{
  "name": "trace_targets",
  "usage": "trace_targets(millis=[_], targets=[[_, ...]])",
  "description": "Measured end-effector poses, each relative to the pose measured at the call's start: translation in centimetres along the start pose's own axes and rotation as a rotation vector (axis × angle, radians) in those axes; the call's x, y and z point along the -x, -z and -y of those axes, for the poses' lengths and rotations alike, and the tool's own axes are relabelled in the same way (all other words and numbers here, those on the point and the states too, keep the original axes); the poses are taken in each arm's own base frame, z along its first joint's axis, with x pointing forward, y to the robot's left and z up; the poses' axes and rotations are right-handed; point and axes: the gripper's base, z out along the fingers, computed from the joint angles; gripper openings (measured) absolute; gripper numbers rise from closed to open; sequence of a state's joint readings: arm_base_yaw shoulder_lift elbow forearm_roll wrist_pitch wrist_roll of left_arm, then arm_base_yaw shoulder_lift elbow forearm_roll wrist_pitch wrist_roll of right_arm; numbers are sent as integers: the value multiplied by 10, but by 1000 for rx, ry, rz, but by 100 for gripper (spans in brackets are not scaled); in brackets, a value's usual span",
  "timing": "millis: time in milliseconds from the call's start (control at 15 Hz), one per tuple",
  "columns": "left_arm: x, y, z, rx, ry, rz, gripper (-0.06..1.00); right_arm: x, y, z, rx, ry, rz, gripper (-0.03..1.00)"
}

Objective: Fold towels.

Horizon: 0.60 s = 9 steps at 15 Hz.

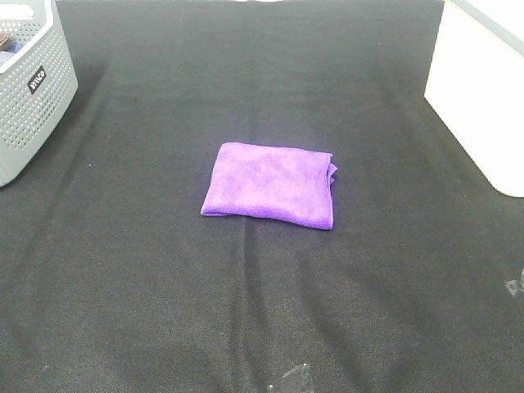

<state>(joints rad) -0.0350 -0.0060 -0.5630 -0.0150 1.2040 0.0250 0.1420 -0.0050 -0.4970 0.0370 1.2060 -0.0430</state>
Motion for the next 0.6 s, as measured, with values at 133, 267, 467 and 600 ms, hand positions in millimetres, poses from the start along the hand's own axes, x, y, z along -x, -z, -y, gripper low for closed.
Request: trace_targets(millis=[133, 267, 467, 600], targets=[[2, -9, 3, -36, 18, 51, 67, 5, -4, 1, -12, 3, 71, 73], [2, -11, 4, -42, 22, 62, 67, 4, -7, 3, -26, 9, 73, 73], [3, -11, 4, -41, 22, 65, 67, 4, -7, 3, -28, 10, 69, 73], [3, -11, 4, -38, 25, 65, 67, 4, -7, 3, -28, 10, 69, 73]])
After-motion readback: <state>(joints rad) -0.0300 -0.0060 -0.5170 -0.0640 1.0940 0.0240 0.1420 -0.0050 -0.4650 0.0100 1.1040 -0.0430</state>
